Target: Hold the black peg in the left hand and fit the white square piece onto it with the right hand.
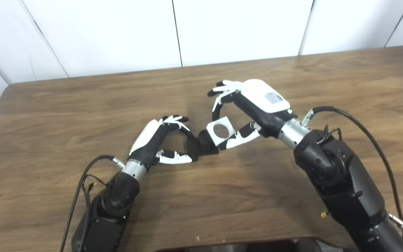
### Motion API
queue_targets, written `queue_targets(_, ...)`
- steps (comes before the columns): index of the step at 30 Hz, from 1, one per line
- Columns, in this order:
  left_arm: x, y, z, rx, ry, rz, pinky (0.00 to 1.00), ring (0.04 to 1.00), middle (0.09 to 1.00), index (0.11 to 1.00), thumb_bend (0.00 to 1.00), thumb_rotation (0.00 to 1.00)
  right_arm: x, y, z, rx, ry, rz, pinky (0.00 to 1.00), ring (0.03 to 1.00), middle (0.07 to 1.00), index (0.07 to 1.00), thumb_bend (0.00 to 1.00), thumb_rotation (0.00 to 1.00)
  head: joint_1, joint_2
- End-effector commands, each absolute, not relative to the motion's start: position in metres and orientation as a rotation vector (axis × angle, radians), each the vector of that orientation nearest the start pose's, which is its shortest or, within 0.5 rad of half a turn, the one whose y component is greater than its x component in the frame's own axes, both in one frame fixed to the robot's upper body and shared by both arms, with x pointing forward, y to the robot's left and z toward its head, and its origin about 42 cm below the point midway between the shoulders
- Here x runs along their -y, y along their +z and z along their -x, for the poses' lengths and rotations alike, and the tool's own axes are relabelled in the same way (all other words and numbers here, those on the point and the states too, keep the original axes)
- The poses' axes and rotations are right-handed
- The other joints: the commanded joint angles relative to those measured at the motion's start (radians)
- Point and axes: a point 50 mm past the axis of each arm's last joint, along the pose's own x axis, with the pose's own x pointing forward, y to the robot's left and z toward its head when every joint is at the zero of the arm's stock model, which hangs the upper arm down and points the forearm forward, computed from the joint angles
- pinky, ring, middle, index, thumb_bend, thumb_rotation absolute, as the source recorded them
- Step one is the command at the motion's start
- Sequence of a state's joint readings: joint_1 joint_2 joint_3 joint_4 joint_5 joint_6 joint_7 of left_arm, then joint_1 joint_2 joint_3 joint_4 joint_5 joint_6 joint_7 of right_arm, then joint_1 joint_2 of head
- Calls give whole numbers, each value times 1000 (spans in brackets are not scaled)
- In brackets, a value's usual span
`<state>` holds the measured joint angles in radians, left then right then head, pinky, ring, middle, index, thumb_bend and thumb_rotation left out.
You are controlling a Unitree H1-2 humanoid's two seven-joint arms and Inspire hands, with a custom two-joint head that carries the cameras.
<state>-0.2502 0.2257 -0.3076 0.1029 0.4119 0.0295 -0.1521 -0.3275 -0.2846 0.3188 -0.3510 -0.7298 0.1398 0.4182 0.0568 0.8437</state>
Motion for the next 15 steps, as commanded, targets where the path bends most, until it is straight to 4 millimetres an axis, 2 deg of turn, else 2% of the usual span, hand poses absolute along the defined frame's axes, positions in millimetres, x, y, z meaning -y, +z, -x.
queue_targets(1, -176, 104, -341, -11, -507, -706, 1000, 964, 880, 485, 519, 83, 160, 267, -336, 507, 449, 1089, 889, 913, 827, 480, 515, 148, 1, 1)
queue_targets(15, -173, 103, -341, -2, -511, -703, 1000, 960, 878, 484, 518, 84, 150, 255, -343, 467, 474, 1075, 889, 908, 831, 481, 514, 148, 4, 2)
